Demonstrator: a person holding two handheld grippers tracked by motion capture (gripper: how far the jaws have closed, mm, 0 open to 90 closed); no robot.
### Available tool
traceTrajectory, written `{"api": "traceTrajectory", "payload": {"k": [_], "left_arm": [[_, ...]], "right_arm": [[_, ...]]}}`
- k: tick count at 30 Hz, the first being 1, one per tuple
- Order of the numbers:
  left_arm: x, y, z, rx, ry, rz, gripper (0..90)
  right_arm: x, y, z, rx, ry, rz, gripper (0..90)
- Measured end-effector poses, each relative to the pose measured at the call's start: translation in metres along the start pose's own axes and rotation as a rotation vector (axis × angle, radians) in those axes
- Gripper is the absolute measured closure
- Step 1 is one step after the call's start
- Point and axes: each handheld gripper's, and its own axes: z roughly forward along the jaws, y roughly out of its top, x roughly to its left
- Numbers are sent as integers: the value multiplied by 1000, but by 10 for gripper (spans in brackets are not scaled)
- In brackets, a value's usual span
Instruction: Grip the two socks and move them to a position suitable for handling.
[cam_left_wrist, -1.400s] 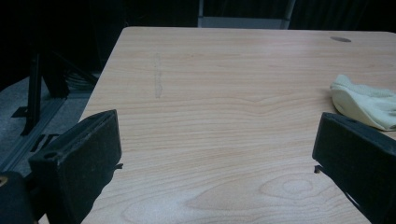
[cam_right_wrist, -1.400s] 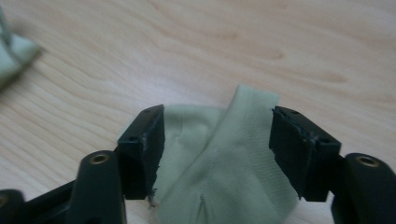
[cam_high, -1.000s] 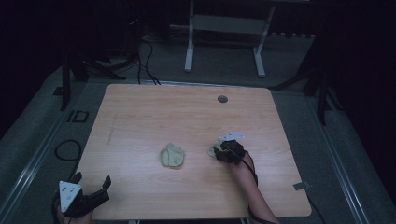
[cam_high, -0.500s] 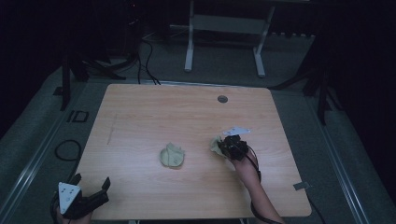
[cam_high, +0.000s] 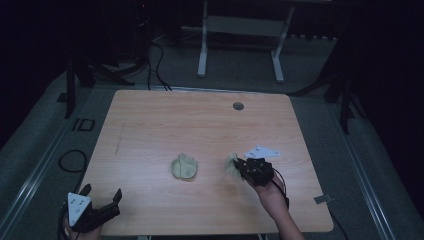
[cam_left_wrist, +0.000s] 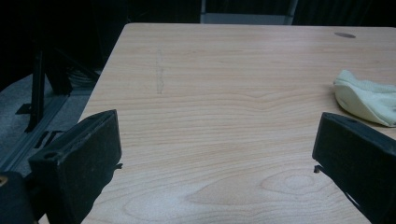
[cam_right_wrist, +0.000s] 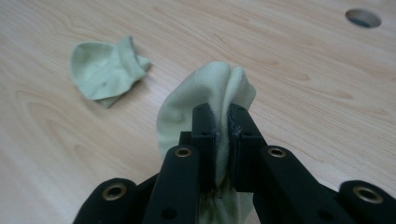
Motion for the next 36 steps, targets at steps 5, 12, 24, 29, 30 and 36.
{"api": "traceTrajectory", "payload": {"k": [5, 12, 24, 29, 30, 36], "left_arm": [[0, 0, 0, 2, -3, -2, 14], [-1, 0, 0, 0, -8, -3, 14], [-5, 1, -1, -4, -41, 2, 14], [-6, 0, 1, 5, -48, 7, 14], [-6, 0, 1, 5, -49, 7, 14], [-7, 0, 2, 8, -61, 15, 14]], "right_arm": [[17, -6, -17, -28, 26, -13, 829], [46, -25, -31, -61, 61, -56, 828], [85, -53, -14, -10, 96, -116, 827], [89, -67, 11, 38, 62, -112, 826], [88, -70, 15, 44, 61, -104, 825], [91, -80, 31, 59, 48, -90, 806]]}}
